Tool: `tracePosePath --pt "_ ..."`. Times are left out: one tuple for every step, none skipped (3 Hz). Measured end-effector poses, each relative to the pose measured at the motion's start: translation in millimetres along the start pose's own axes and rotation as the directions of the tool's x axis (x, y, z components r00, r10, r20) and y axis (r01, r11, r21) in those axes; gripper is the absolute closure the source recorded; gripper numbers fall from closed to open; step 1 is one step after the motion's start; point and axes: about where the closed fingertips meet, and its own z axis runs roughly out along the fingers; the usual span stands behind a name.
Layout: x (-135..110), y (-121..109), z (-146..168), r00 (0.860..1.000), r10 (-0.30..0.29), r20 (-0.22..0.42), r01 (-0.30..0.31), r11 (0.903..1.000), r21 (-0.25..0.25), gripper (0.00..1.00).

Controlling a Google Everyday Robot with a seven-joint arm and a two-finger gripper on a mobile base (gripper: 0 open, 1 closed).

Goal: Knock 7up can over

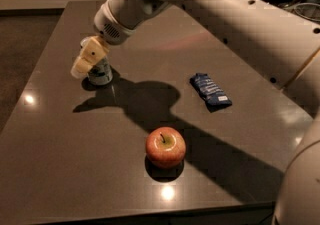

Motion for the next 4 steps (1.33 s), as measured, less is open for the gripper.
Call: tracePosePath --pt "-3.6 -0.3 16.0 1.0 -0.005 -0.002 0.004 0.9999 -0.012 0.18" --pt "-4.9 -2.2 23.1 1.0 -0.006 -0.006 0.006 0.9996 -0.027 0.41" --pt "-9.3 -6.4 15.8 0.999 -0.026 -0.023 0.026 0.999 -0.038 0.65" --pt "-16.2 -18.0 -7.3 0.994 -0.065 -0.088 0.064 0.9978 -0.016 0.88"
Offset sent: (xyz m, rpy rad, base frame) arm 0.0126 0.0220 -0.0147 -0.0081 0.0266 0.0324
